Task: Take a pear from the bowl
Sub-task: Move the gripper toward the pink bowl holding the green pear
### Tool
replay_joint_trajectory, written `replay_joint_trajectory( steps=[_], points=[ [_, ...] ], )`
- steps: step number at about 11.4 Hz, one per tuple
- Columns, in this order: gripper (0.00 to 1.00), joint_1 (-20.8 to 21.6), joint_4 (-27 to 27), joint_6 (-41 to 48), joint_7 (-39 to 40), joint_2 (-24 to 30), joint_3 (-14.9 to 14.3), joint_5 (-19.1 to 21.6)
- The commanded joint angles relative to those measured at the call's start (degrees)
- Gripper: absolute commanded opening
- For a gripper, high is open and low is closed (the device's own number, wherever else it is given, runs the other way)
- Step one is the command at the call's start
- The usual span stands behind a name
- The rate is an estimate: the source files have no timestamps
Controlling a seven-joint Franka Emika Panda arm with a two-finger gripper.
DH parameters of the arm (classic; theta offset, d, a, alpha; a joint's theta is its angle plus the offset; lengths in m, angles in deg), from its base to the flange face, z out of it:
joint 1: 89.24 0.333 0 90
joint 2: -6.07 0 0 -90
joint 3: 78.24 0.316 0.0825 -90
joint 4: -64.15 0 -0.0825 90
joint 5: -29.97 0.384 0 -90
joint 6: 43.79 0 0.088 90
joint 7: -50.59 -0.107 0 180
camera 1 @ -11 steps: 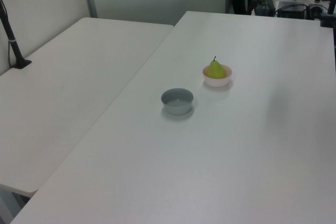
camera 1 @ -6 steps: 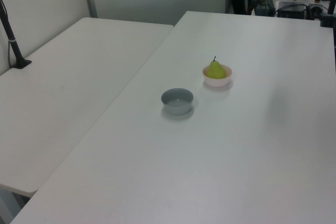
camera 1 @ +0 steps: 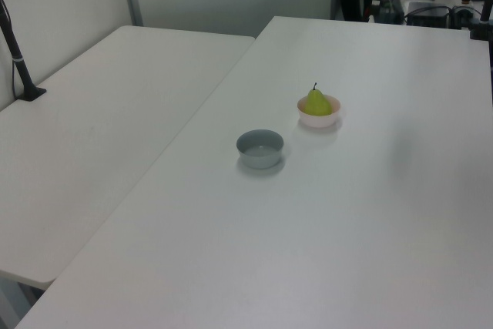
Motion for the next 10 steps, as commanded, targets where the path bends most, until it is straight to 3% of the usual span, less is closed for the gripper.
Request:
replay_joint_trajectory(
  steps=[1, 3, 6, 10],
  points=[
    [1.0, -0.03, -0.77, -2.16, 4.62, -3.48, 0.28, -1.87],
    [1.0, 1.11, -0.6, -4.35, 7.26, -6.29, 0.28, -5.38],
    [1.0, 2.16, -0.68, -9.98, 7.44, -10.95, 0.45, -5.83],
    [1.0, 3.13, -0.51, -18.15, 2.1, -14.99, 0.28, -2.85]
  ],
)
